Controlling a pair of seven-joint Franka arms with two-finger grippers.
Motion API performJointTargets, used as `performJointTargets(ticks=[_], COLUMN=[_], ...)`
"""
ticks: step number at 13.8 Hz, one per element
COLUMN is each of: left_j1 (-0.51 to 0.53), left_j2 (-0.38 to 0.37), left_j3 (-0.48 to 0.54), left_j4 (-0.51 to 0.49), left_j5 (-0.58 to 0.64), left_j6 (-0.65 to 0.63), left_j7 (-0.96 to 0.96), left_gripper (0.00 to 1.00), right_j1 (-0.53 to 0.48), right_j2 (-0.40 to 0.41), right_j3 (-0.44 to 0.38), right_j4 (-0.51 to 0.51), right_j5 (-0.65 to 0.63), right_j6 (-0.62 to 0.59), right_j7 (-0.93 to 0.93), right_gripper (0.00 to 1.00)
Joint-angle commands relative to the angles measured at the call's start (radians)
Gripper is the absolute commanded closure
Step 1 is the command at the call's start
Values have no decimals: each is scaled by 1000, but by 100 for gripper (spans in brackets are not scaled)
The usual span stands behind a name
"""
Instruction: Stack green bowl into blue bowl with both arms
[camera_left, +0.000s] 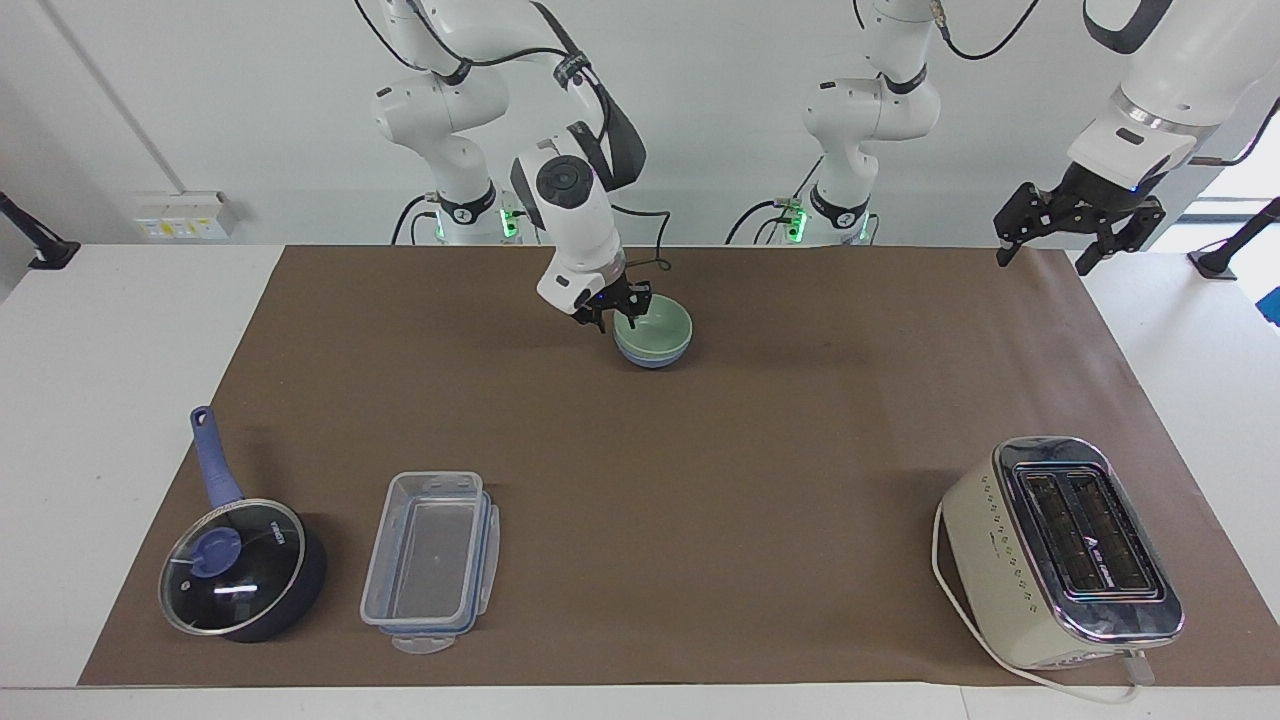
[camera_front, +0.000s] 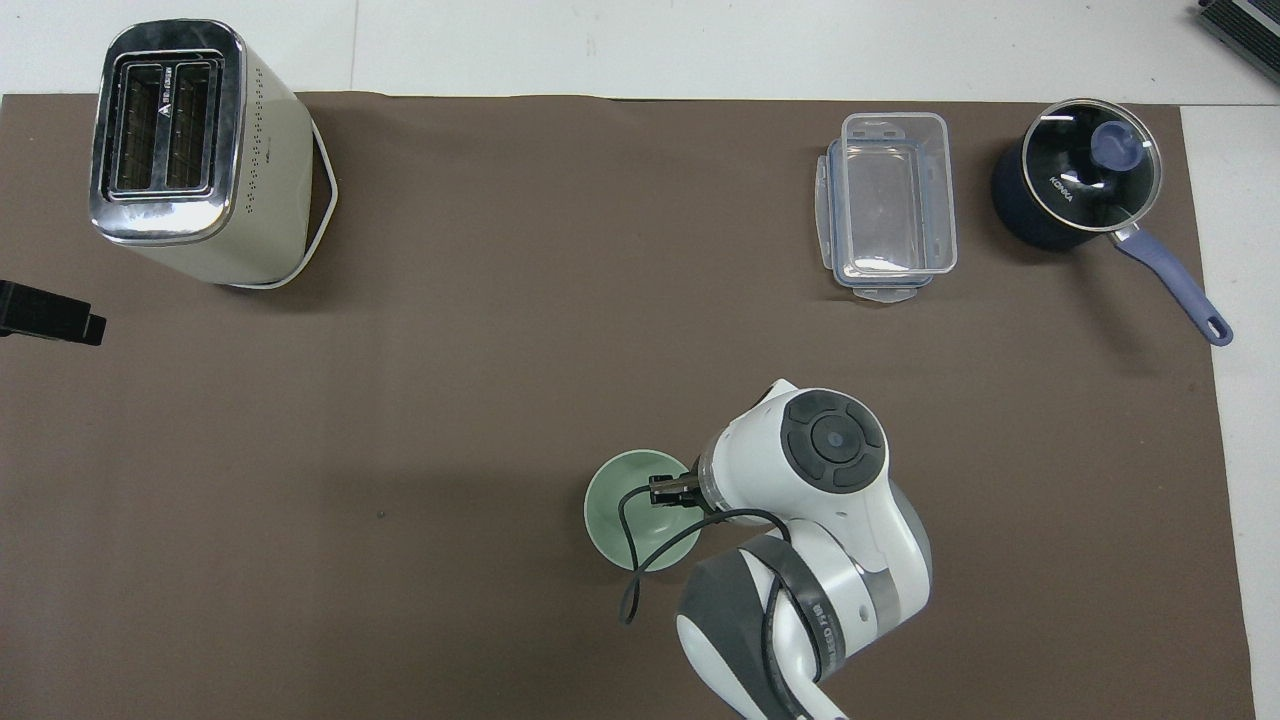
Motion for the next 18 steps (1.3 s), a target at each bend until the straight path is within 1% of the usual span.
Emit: performJointTargets(ticks=[1,3,5,8,11,13,15,18], left_j1=[16,16,16,16,16,16,16,16], left_j2=[-14,-14,-15,-14,-14,-14,-14,-15], left_j3=[-10,-10,-10,-10,-10,-10,-10,-10], left_j4=[-10,-10,-10,-10,-10,-10,-10,-10], left_j5=[-6,-6,-6,-6,-6,-6,-6,-6], left_j6=[-14,-13,-13,-13,-13,-13,-13,-13], left_j7=[8,8,8,8,8,8,8,8], left_gripper=[0,0,0,0,0,0,0,0], right_j1=[-25,-75,-121,-197,-224,-224,-247,-287], right_j2=[-21,-45,-52,-52,-71,-93,-116,-122], right_j3=[-12,-13,-12,-14,-14,-20,-32,-34], right_j4=[59,82,155,246,326,372,415,502], right_j5=[5,-46,-135,-176,-266,-269,-269,-265], right_j6=[-68,-91,-157,-203,-279,-342,-385,-480], right_j7=[-18,-22,-24,-24,-16,-12,-12,-10], right_gripper=[0,0,0,0,0,0,0,0])
